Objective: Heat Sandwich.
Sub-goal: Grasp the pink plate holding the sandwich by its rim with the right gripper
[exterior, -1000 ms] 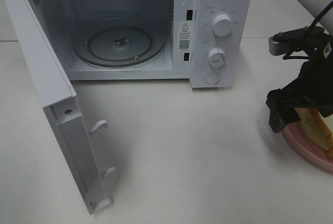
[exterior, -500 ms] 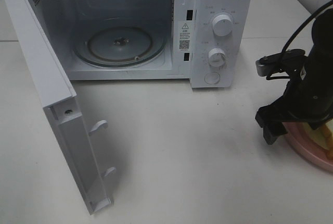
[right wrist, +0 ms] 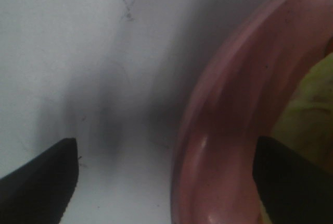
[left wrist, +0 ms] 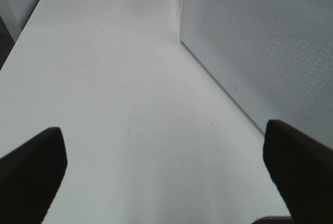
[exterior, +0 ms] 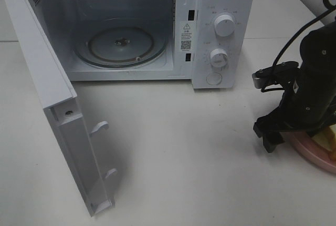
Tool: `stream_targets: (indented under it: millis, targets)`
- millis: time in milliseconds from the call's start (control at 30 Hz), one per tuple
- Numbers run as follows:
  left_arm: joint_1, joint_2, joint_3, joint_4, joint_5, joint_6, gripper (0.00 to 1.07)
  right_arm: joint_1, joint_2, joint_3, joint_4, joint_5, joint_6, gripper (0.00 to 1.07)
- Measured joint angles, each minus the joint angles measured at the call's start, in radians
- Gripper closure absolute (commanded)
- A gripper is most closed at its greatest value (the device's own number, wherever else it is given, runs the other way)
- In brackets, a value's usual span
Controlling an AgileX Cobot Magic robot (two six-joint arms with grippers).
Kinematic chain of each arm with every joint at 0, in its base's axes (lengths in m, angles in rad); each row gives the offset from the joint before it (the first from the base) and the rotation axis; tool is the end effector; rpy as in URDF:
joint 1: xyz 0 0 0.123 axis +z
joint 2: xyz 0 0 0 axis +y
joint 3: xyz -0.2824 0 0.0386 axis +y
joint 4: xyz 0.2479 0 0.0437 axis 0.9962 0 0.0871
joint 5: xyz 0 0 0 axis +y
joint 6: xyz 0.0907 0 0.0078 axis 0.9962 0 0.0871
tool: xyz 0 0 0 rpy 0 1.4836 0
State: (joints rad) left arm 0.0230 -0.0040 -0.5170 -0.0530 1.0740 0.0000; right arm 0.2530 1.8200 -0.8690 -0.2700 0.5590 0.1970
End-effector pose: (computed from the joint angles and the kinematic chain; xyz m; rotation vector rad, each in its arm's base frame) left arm -0.0080 -0.0044 0.2809 -0.0199 2.0357 -0.0489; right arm 0.2949 0.0629 0.1218 -0.4050 2.9295 -0.1823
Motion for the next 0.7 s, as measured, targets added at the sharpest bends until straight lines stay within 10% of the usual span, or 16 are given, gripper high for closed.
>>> stream_targets:
  millis: [367,700]
  targets:
    - [0.0,0.0,0.0,0.0,0.0,0.0,0.09,0.0,0.029,0.0,-0.009,-0.033,0.0,0.29]
    - [0.0,0.0,0.0,0.0,0.0,0.0,0.09,0.0,0.029,0.0,-0.083,-0.029,0.102,0.92]
